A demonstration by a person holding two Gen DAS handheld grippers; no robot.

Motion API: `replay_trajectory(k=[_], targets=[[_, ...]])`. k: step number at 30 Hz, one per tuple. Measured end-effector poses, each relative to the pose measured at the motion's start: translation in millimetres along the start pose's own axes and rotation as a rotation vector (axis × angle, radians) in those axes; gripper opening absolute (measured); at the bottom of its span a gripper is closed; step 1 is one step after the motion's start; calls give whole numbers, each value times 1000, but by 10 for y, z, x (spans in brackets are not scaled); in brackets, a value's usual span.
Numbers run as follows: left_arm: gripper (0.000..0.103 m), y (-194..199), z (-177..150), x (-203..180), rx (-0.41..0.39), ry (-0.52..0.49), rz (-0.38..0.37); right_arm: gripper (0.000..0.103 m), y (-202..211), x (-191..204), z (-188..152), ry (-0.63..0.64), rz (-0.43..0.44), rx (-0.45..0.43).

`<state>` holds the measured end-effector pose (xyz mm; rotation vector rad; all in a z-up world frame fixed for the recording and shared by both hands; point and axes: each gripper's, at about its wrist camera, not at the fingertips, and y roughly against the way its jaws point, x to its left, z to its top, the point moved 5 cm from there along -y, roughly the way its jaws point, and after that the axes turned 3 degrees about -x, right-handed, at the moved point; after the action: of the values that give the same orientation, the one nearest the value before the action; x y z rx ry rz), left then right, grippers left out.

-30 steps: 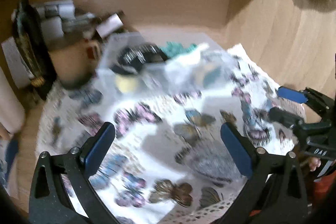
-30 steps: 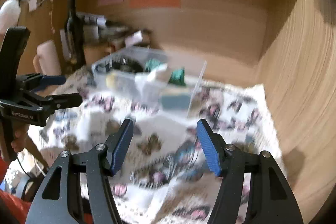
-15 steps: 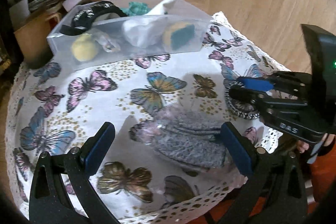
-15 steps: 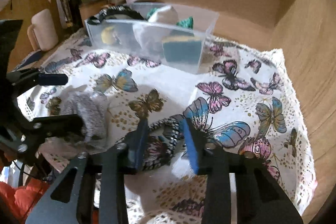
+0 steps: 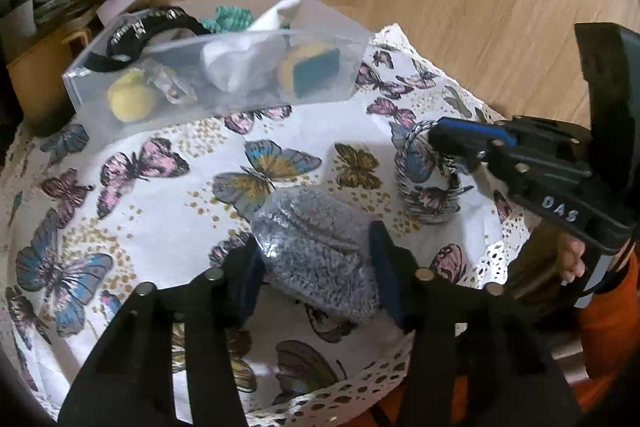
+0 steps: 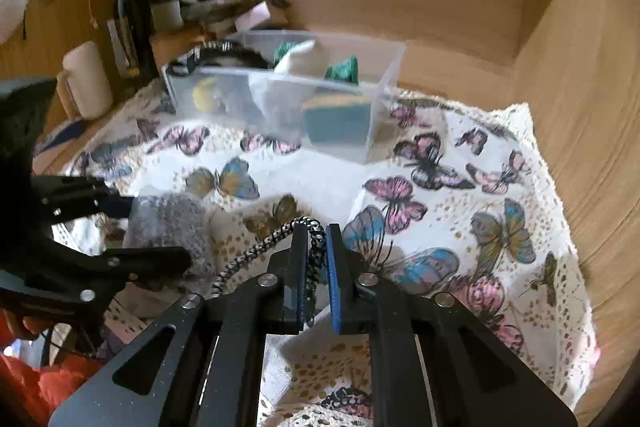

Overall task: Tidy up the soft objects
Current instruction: 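Grasp the grey sparkly sock with the left gripper while the right gripper grasps the beaded cord, then lower the grey sock and beaded cord into the clear box and open both grippers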

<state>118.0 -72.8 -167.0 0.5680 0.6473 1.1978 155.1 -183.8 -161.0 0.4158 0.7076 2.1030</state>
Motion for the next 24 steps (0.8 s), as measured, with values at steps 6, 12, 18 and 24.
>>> replay_trajectory(k=[6, 12, 18, 24], targets=[[42, 167, 231, 171, -73, 14, 48, 7, 165, 13, 197, -7, -1, -77], [42, 479, 568, 431, -189, 57, 95, 7, 232, 3, 394, -5, -3, -130], [42, 642, 792, 642, -249, 88, 124, 23, -19, -136, 244, -12, -46, -5], [42, 654, 836, 719, -261, 99, 137, 25, -285, -213, -50, -9, -47, 120]])
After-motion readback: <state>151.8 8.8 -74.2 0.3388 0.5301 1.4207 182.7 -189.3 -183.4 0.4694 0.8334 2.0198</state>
